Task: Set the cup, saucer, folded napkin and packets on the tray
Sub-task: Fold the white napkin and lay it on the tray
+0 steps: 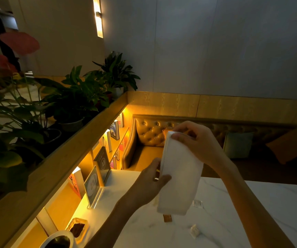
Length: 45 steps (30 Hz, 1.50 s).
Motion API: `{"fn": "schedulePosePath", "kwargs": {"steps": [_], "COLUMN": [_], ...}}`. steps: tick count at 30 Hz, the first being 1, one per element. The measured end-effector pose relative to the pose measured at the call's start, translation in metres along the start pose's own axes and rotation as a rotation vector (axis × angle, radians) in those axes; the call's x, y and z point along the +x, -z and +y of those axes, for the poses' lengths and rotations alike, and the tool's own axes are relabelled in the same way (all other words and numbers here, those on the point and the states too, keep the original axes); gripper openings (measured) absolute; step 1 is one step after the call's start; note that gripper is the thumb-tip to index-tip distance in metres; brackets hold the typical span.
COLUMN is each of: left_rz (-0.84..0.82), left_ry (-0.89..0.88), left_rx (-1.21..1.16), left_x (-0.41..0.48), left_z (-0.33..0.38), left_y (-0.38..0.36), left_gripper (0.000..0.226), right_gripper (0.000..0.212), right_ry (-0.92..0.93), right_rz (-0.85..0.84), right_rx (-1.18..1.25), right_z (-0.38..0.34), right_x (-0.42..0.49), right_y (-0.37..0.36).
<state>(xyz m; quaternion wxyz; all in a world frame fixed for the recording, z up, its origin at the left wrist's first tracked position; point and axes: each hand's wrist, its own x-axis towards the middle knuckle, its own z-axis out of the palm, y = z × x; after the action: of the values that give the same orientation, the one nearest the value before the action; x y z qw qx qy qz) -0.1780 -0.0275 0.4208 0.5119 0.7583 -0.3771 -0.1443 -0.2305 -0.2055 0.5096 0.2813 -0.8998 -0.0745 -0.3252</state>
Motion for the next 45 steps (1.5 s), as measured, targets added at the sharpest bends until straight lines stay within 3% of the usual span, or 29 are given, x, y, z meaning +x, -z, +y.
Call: {"fn": "schedulePosePath", "kwargs": {"steps": [4,23,30,35,37,42,45], "left_rz": [0.132,0.214,0.196,-0.047,-0.078,0.063,0.010], "left_ry": [0.026,0.102,0.072,0.165,0.184,0.179,0.200], "left_rx": [0.127,0.181,0.172,0.339,0.277,-0.019,-0.070], "left_x": [0.002,0.001,0.004,0.002,0.001,0.003,0.006], "left_z": [-0.010,-0.032,-0.036,-0.052,-0.058,-0.060,-0.056], "left_y": [-0.003,0.001,0.003,-0.003,0.003,0.030,0.044], "left_gripper": [0.031,0.019,0.023,0.024,0.023,0.011,0.008], "right_gripper": [0.014,0.013,0.014,0.015,0.016,0.018,0.019], "right_ry": [0.023,-0.102,-0.160,-0.153,-0.147,-0.190,-0.223], "right_rz": [0.022,0.097,0.123,0.185,0.218,0.336,0.418], "right_rx": [-0.024,-0.035,0.035,0.071,0.070,0.109,0.098], "right_z": [0.006,0.026,0.030,0.032,0.036,0.048,0.053], "right_x": [-0.001,-0.019,-0.028,-0.029,-0.030,-0.042,-0.049], "right_y": [0.003,0.002,0.006,0.012,0.016,0.021,0.018]}}
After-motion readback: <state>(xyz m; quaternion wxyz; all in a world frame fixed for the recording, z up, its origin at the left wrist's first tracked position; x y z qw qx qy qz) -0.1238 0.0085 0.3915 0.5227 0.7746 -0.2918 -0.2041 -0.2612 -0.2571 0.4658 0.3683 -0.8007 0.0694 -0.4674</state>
